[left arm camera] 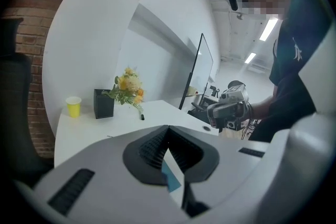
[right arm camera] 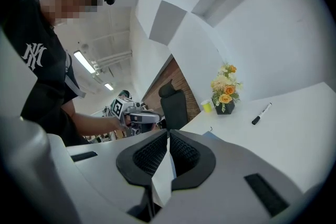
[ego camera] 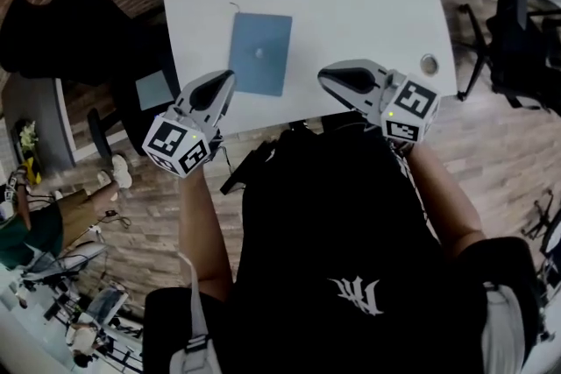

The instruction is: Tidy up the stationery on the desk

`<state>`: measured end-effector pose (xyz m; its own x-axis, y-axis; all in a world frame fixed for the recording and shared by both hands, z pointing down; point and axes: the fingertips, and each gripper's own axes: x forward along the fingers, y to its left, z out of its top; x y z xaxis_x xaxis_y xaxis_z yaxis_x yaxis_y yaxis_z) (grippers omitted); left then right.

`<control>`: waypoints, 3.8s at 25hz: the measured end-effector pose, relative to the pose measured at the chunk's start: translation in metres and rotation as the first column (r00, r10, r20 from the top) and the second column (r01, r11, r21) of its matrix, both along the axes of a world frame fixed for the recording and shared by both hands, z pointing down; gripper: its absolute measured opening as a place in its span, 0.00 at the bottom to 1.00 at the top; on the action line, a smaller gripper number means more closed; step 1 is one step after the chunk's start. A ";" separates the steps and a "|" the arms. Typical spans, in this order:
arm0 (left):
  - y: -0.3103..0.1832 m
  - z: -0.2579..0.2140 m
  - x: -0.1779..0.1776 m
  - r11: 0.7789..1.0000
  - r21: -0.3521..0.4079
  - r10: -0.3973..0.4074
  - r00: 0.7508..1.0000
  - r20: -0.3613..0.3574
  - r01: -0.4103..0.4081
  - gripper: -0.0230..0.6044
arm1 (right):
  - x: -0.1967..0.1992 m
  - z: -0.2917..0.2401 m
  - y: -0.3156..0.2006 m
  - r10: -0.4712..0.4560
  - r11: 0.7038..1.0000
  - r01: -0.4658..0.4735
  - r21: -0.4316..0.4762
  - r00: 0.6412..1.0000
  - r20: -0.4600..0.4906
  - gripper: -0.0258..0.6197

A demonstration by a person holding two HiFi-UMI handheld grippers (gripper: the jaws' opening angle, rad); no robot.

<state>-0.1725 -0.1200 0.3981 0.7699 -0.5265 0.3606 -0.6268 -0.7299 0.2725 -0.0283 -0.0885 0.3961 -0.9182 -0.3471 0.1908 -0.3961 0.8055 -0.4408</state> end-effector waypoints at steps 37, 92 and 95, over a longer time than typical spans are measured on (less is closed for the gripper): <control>-0.059 0.167 -0.055 0.873 -0.488 0.141 0.966 0.217 -0.018 0.23 | -0.065 0.172 -0.046 0.196 0.819 -0.257 -0.512 0.966 -0.171 0.32; -0.013 0.202 0.094 0.772 -0.635 0.185 0.960 0.210 -0.010 0.15 | 0.086 0.208 -0.058 0.147 0.773 -0.401 -0.492 0.867 -0.476 0.16; -0.013 0.203 0.109 0.773 -0.634 0.169 0.963 0.211 0.004 0.15 | 0.101 0.208 -0.059 0.134 0.784 -0.390 -0.483 0.866 -0.482 0.16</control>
